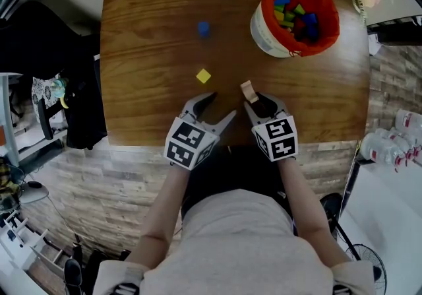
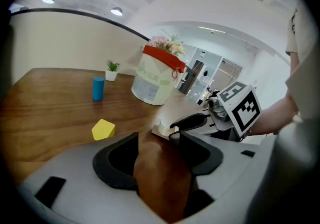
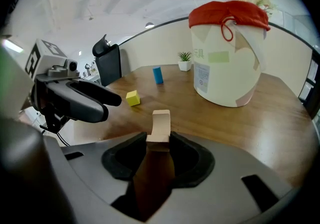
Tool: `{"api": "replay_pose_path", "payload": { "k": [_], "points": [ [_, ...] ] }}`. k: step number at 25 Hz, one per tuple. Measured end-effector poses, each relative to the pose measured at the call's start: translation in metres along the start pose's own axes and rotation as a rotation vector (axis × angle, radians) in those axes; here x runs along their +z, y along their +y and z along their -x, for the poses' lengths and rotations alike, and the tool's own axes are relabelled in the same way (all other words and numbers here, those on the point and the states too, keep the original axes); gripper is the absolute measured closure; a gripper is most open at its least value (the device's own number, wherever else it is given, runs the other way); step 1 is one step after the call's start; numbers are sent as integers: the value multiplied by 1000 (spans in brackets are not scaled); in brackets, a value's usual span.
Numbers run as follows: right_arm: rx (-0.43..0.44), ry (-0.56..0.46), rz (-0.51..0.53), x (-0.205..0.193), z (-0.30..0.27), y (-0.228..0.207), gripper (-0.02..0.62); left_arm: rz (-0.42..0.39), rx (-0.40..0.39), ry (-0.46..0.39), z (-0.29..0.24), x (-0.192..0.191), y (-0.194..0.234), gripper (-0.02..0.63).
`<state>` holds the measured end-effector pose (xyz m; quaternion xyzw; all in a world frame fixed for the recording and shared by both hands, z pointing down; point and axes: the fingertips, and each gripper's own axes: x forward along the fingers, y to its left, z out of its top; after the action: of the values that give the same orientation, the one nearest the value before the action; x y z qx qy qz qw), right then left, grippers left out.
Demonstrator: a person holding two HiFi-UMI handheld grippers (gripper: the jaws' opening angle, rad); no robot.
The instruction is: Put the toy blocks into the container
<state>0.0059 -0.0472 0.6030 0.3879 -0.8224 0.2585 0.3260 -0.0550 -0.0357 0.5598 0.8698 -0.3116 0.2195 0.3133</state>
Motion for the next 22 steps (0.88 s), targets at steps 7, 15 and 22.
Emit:
{"api": "replay_pose_path", "payload": {
  "k": [7,15,22],
  "points": [
    [-2,-46,8,19,11,0,440,8,-1,-20,-1,6,-4,351],
    [-17,-128,13,50,29,-6,440,-25,20,-53,5,27,-2,351],
    [13,-210,30,91,46,-2,440,-48,49,-122,15,59,8,351]
  ]
}}
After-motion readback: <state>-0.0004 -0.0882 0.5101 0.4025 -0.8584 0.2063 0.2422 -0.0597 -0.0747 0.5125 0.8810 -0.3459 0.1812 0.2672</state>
